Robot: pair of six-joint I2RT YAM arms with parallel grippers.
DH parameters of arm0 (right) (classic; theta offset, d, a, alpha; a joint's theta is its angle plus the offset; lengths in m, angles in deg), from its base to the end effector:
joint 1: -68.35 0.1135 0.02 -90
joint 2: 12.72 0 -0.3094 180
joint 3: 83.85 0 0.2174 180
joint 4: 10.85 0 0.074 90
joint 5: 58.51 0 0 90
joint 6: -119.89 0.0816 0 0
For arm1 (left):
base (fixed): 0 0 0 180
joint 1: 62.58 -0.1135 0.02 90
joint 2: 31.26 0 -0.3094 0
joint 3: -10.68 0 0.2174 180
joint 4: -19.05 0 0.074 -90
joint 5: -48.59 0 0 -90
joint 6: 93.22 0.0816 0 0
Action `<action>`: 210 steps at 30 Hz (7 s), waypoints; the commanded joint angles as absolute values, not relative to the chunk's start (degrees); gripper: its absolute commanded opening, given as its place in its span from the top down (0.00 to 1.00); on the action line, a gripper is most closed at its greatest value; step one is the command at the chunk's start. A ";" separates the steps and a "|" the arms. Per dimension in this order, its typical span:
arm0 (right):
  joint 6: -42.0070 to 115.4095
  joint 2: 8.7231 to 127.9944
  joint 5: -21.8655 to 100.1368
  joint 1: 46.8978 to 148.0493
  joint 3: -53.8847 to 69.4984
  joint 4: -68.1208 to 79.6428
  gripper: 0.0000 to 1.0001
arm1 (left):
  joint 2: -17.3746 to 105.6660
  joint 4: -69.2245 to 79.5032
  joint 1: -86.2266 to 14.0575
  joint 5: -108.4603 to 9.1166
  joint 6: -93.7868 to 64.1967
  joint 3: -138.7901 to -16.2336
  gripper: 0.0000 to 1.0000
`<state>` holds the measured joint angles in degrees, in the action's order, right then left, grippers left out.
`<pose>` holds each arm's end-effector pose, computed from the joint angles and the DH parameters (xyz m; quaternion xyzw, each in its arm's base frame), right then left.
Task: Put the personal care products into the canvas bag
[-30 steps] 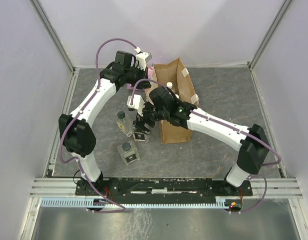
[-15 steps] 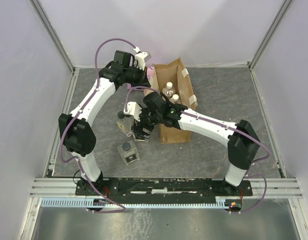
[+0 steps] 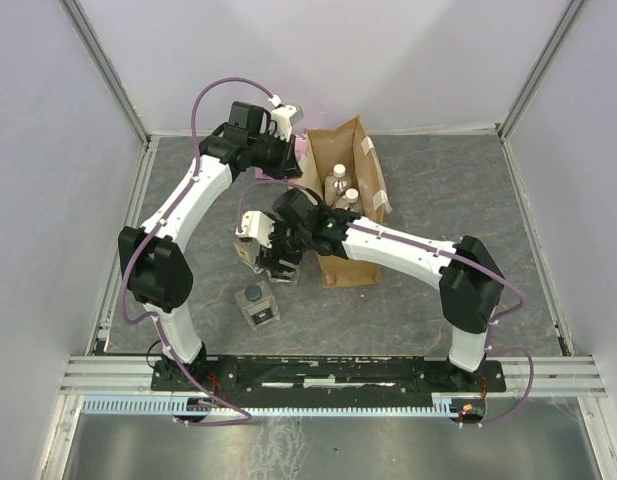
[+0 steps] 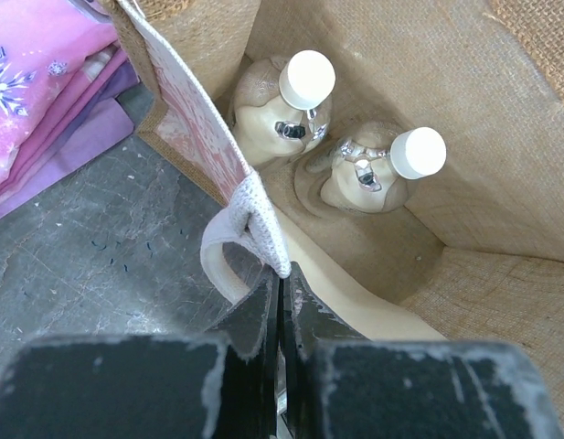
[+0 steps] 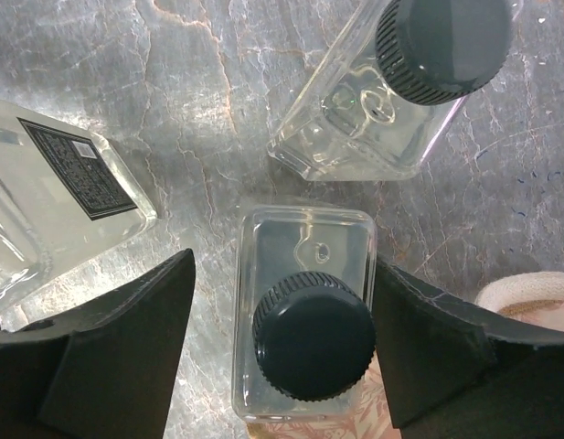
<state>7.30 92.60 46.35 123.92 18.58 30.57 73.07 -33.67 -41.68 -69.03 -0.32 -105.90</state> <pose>0.2249 0.3651 0.2942 -0.6150 0.6777 0.2235 0.3353 0.3792 -0.1853 0.3644 0.2797 0.8422 -0.2777 0.3679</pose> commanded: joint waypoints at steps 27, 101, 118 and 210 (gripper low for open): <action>9.83 91.99 40.49 124.61 23.31 37.17 1.00 | 72.89 -32.04 -42.13 -71.95 1.79 -108.79 0.97; 14.03 78.98 48.32 104.44 26.27 45.37 1.00 | 74.30 -33.24 -43.14 -74.65 3.42 -113.78 0.97; -0.89 85.01 46.87 102.81 21.94 37.00 1.00 | 75.18 -33.30 -43.38 -74.47 3.55 -115.10 0.97; 4.65 80.71 61.44 133.39 11.00 19.35 0.05 | 76.58 -33.72 -44.91 -81.38 4.24 -114.44 0.97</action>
